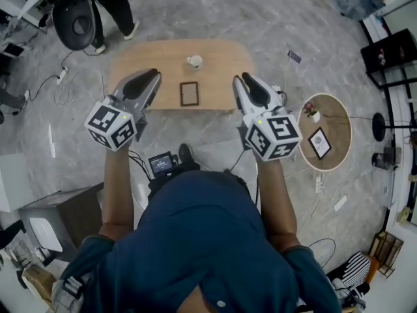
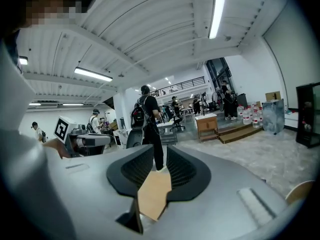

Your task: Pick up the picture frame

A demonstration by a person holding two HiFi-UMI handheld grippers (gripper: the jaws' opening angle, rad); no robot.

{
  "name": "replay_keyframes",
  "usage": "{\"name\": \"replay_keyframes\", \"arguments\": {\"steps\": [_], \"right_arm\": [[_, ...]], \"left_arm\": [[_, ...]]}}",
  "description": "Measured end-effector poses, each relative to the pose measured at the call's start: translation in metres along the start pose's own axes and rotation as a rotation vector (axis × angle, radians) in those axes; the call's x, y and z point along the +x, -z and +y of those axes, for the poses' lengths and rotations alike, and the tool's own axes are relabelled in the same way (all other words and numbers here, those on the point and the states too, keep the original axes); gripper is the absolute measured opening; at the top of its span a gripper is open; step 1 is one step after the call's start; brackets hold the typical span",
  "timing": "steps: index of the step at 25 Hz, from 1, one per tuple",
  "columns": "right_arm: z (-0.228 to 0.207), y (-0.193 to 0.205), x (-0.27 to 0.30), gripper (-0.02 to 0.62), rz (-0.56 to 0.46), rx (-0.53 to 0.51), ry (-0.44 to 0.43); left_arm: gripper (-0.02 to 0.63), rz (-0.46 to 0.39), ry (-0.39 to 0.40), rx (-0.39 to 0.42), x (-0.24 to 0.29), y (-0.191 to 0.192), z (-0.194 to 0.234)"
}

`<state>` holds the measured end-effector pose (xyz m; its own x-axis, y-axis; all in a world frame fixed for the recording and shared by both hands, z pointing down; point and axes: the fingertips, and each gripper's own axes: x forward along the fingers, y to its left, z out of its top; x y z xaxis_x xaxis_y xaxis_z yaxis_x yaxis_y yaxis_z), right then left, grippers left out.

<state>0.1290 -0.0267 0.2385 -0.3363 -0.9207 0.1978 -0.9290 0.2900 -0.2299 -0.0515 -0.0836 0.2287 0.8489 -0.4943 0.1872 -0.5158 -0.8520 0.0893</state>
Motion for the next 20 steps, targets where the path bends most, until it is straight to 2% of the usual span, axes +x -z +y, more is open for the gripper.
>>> {"name": "replay_keyframes", "arguments": {"steps": [7, 13, 20], "right_arm": [[0.006, -0.013, 0.041, 0.066, 0.0, -0.008, 0.074], [0.017, -0.016, 0.053, 0.066, 0.001, -0.022, 0.118], [0.023, -0.021, 0.067, 0.066, 0.023, -0.046, 0.092]], "left_arm": [[0.044, -0.015, 0.07, -0.003, 0.015, -0.01, 0.051], [0.044, -0.034, 0.122, -0.01, 0.015, -0.011, 0.067], [0.044, -0.064, 0.096, -0.034, 0.009, -0.013, 0.078]]}}
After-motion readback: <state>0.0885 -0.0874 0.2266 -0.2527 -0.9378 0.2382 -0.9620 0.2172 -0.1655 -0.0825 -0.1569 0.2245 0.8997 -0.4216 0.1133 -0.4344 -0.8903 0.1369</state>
